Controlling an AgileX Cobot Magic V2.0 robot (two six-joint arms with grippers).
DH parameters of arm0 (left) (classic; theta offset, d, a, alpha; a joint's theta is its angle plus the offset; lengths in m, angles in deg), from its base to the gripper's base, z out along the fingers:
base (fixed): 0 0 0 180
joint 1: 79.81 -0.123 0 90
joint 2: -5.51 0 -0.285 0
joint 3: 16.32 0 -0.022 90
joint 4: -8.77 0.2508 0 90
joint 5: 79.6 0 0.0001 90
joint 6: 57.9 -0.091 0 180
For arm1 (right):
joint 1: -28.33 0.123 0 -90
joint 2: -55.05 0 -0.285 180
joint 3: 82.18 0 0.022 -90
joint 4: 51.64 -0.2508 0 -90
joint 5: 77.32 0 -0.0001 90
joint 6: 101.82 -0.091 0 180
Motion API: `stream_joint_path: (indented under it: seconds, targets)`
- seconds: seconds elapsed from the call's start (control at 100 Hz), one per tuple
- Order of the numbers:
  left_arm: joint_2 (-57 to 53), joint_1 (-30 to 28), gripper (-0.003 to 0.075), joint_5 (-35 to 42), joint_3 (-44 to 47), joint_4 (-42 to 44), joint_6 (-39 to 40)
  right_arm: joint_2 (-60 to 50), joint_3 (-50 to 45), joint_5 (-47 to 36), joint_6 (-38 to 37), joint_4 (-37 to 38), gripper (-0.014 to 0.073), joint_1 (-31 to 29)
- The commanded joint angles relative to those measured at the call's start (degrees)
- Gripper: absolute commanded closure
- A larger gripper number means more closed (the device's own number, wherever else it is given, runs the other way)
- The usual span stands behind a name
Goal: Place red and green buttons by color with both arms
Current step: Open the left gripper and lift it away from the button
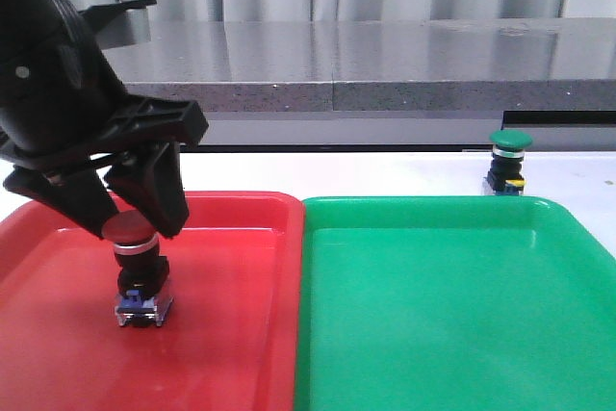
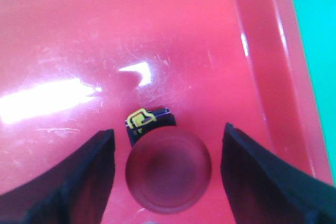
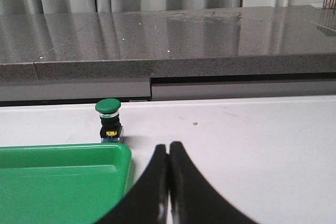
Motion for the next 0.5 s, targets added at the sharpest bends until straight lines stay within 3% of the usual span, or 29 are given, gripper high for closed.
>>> stream_joint_path:
  seconds: [0.0, 0.24, 0.49]
  targets:
    - [-4.35, 0.54, 0.0291, 1.45, -1.63, -0.68, 0.06, -1.3, 1.08, -4.4, 0.35, 0.46, 0.0638, 0.04]
    - [-11.06, 0.54, 0.0318, 2.29, -1.63, 0.27, 0.06, -1.3, 1.08, -4.4, 0.35, 0.46, 0.0638, 0.04]
    - [-19.15, 0.54, 0.065, 7.38, 0.6, 1.74, 0.06, -1.3, 1.08, -4.4, 0.35, 0.46, 0.0638, 0.04]
